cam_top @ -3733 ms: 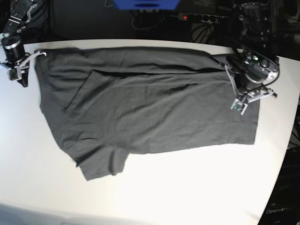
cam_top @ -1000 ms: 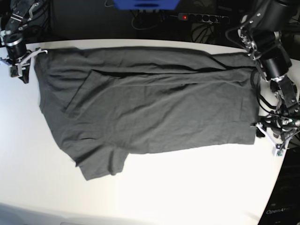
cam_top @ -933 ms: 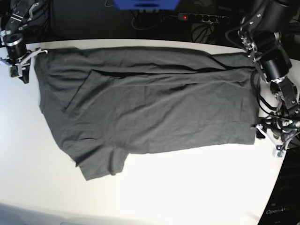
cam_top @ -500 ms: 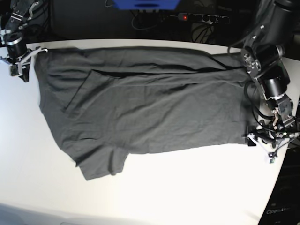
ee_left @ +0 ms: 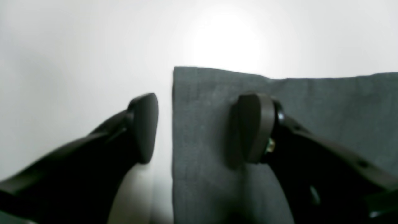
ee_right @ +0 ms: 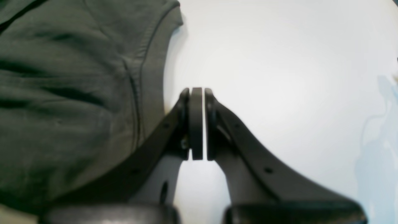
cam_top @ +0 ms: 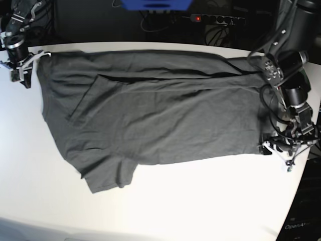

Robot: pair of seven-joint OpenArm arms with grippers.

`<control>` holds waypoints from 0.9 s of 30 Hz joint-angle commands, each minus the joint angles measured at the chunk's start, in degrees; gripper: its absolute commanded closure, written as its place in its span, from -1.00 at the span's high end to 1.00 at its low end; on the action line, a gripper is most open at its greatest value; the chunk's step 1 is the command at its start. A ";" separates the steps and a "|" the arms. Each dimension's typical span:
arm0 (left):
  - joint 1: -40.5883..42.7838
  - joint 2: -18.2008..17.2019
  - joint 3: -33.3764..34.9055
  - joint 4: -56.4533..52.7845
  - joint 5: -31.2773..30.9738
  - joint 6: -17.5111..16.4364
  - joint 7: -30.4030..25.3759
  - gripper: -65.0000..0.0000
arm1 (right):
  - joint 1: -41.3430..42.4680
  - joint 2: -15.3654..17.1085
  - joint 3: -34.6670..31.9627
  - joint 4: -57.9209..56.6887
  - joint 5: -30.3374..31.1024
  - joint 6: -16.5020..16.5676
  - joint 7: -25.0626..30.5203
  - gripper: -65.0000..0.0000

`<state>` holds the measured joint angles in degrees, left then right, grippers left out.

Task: Fold the T-shirt properly
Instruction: 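Grasp the shirt's hem corner with the left gripper, then release the collar corner and raise the right gripper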

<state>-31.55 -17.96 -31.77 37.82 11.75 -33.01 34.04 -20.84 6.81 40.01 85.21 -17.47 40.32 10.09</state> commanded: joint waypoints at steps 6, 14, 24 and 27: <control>-1.72 -0.64 -0.01 0.81 -0.72 -0.08 -1.56 0.21 | -0.13 0.97 0.39 0.81 0.90 -0.32 1.47 -0.96; -1.64 -0.64 -0.10 -1.74 -0.72 5.54 -1.65 0.21 | -1.09 0.97 0.39 0.81 0.90 -0.32 1.56 -0.96; -1.64 -0.29 -0.10 -3.05 -0.80 6.69 -1.65 0.21 | -1.18 0.97 0.39 0.81 0.90 -0.32 1.56 -0.96; -1.46 -0.20 -0.10 -3.14 -1.59 6.60 -1.56 0.21 | -1.18 0.97 0.39 0.81 0.90 -0.32 1.56 -0.96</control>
<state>-32.14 -17.91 -31.83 34.48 10.24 -26.52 31.46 -21.93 6.81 40.01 85.23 -17.47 40.29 10.09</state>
